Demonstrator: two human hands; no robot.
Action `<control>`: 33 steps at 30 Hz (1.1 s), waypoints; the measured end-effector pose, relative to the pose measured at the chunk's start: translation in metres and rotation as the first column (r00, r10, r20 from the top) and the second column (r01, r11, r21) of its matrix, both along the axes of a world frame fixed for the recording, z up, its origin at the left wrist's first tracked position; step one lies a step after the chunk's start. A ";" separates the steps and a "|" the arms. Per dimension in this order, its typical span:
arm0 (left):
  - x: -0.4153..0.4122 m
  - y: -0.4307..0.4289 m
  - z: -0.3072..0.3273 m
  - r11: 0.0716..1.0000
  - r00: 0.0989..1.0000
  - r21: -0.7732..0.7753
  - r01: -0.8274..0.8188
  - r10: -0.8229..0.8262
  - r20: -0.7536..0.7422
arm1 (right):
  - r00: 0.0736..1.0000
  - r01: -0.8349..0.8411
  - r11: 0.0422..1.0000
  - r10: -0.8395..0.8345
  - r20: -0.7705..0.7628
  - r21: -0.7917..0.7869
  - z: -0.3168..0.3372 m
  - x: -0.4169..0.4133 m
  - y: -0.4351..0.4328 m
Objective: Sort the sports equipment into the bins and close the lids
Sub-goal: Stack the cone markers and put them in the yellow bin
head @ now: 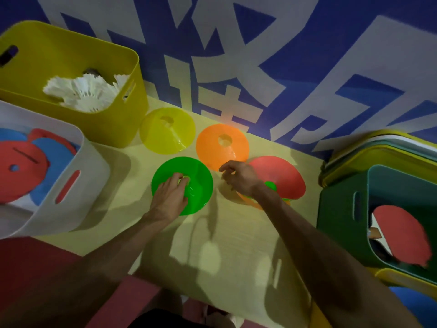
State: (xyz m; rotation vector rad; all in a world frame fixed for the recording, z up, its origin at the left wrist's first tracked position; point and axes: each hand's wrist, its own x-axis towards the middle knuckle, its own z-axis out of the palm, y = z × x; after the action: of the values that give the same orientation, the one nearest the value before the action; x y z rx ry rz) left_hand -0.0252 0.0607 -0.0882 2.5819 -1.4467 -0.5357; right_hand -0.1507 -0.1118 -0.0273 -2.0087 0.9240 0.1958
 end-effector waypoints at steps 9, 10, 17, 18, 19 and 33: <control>0.008 0.016 -0.011 1.000 1.000 0.024 0.017 -0.017 0.024 | 0.990 -0.033 0.983 0.008 -0.139 -0.179 -0.026 0.049 -0.027; 0.009 0.021 -0.012 1.000 1.000 0.015 0.013 -0.013 0.011 | 0.989 -0.024 0.983 -0.003 -0.147 -0.182 -0.029 0.050 -0.027; 0.024 0.051 -0.008 0.992 0.991 -0.025 -0.127 0.126 -0.038 | 0.975 -0.075 0.979 0.033 -0.218 -0.191 -0.048 0.064 -0.031; 0.025 0.054 -0.006 0.987 0.987 -0.046 -0.155 0.153 -0.043 | 0.976 -0.081 0.977 0.037 -0.217 -0.197 -0.048 0.066 -0.030; 0.026 0.056 -0.004 0.978 0.980 -0.072 -0.194 0.190 -0.057 | 0.977 -0.084 0.974 0.039 -0.208 -0.210 -0.048 0.068 -0.028; 0.024 0.057 0.042 0.766 0.857 -0.386 -0.515 0.462 -0.228 | 0.995 -0.090 0.942 0.097 0.005 -0.322 -0.027 0.059 0.012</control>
State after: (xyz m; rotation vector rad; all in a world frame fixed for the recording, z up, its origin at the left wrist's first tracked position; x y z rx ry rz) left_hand -0.0015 0.1175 -0.0461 2.3628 -0.6873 -0.2458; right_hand -0.0914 -0.0998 -0.0544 -2.3540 0.8927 0.0788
